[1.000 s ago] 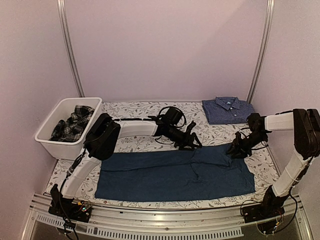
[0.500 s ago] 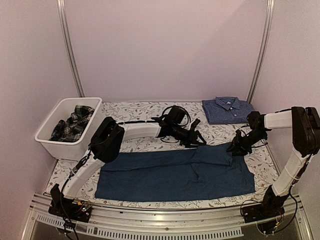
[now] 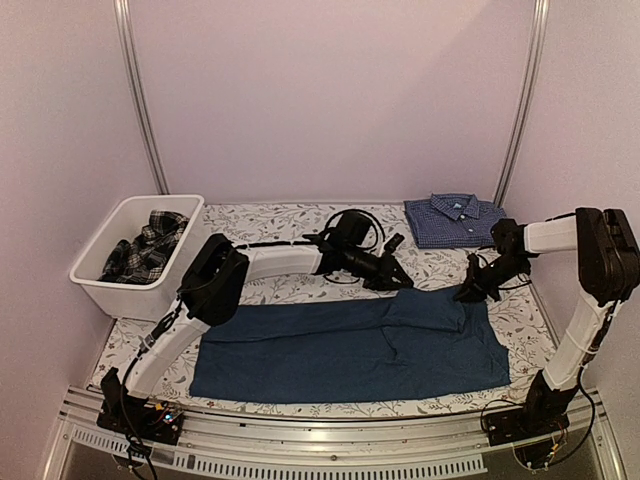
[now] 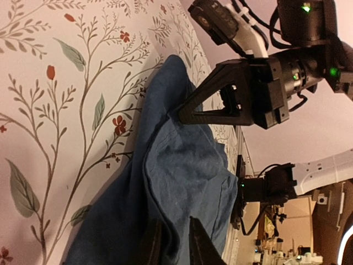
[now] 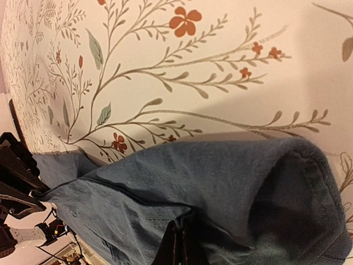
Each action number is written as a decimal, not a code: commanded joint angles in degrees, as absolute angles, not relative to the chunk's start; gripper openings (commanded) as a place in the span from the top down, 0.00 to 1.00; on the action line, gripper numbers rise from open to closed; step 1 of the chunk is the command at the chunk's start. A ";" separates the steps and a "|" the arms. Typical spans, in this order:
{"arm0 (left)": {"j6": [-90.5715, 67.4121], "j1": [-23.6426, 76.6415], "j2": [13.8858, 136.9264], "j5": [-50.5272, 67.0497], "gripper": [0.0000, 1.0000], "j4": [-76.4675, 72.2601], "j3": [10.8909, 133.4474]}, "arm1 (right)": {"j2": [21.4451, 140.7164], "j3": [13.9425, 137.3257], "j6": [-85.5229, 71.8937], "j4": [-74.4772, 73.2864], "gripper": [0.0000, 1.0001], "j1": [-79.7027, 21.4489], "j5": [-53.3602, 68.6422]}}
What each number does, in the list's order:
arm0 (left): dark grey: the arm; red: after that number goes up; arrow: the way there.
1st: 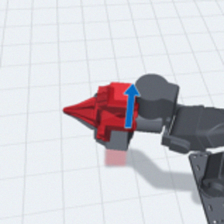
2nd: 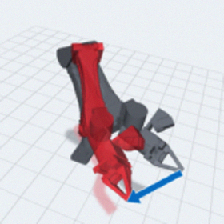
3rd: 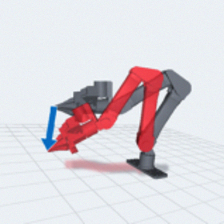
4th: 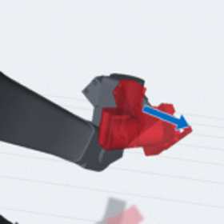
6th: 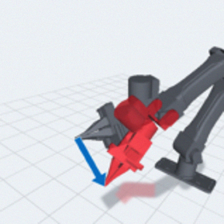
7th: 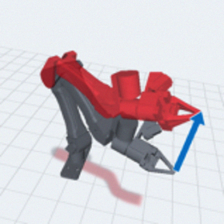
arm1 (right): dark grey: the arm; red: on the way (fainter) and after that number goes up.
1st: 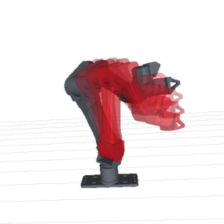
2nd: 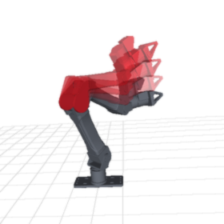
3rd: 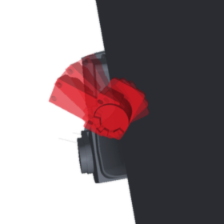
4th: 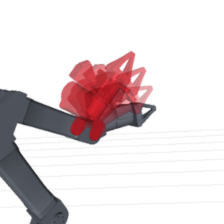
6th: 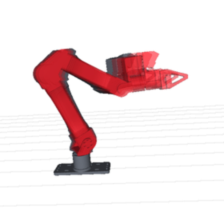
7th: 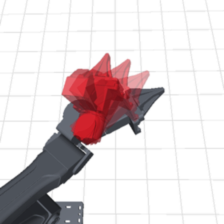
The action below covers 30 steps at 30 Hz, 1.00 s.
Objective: Fold and stack the mixed laundry pile
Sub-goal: Adjust the rectangle-folded T-shirt at the center of the board.
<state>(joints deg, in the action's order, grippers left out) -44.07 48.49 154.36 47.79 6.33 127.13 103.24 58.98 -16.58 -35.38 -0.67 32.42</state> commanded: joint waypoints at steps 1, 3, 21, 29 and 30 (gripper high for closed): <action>-40.92 48.65 154.57 48.70 0.91 6.24 128.28 | 101.88 59.86 -15.42 -35.94 1.00 -0.43 34.90; -38.59 48.71 153.50 48.34 0.98 7.80 127.88 | 99.68 58.94 -15.25 -36.09 1.00 -0.44 35.88; -15.48 54.61 133.71 41.57 0.99 8.77 99.68 | 79.88 40.26 -16.08 -42.49 0.99 -0.39 38.96; -3.99 59.28 130.17 36.85 0.97 13.50 95.04 | 74.64 35.70 -20.67 -45.69 1.00 -5.82 39.90; -2.89 59.76 129.86 36.05 0.96 14.17 94.63 | 73.93 35.04 -21.38 -46.09 0.99 -6.35 39.90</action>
